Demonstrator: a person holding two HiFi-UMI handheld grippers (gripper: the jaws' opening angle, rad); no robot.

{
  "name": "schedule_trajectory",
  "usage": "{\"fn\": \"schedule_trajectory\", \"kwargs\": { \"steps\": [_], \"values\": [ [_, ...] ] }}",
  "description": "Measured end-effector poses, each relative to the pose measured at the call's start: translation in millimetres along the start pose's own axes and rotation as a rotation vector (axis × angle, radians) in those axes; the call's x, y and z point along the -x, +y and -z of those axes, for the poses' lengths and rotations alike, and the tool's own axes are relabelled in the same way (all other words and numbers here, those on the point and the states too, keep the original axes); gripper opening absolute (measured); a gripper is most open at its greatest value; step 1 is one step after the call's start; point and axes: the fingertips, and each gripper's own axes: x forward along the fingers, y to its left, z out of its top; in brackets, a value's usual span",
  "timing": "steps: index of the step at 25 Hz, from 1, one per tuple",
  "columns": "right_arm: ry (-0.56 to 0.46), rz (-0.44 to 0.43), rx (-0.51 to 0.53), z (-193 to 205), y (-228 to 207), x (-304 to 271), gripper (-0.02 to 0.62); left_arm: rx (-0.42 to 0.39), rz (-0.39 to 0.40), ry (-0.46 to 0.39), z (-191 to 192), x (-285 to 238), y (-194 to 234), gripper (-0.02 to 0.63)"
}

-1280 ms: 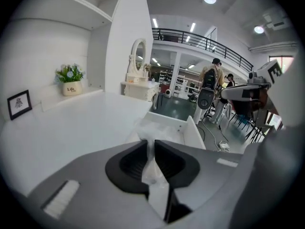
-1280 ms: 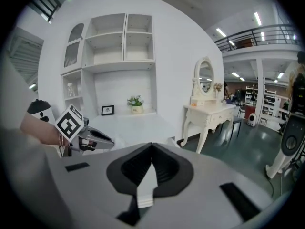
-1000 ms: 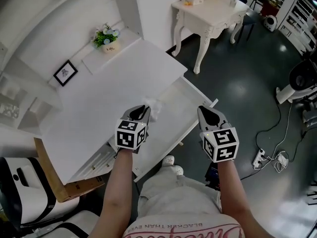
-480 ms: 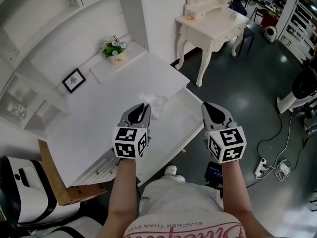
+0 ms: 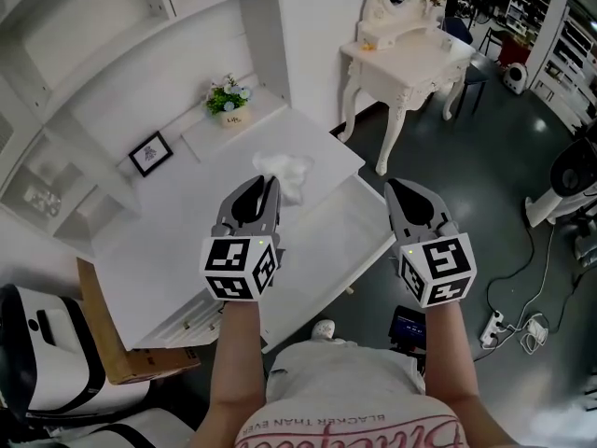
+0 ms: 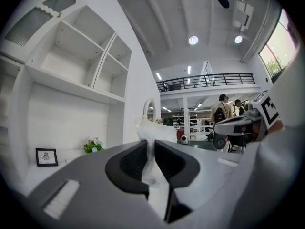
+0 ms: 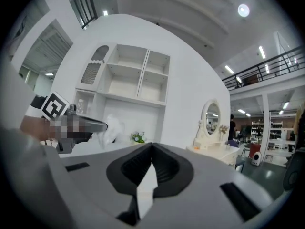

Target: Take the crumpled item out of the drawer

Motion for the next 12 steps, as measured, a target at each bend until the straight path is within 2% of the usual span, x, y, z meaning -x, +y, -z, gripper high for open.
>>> {"fn": "schedule_trajectory", "kwargs": {
  "steps": [5,12],
  "values": [
    [-0.084,0.015,0.029,-35,0,11,0.006,-0.029,-0.028,-0.108,-37,17,0,0.061],
    [-0.182,0.031,0.055,-73,-1,28,0.006,-0.157,-0.096,-0.256,-83,44,-2,0.061]
  ]
}}
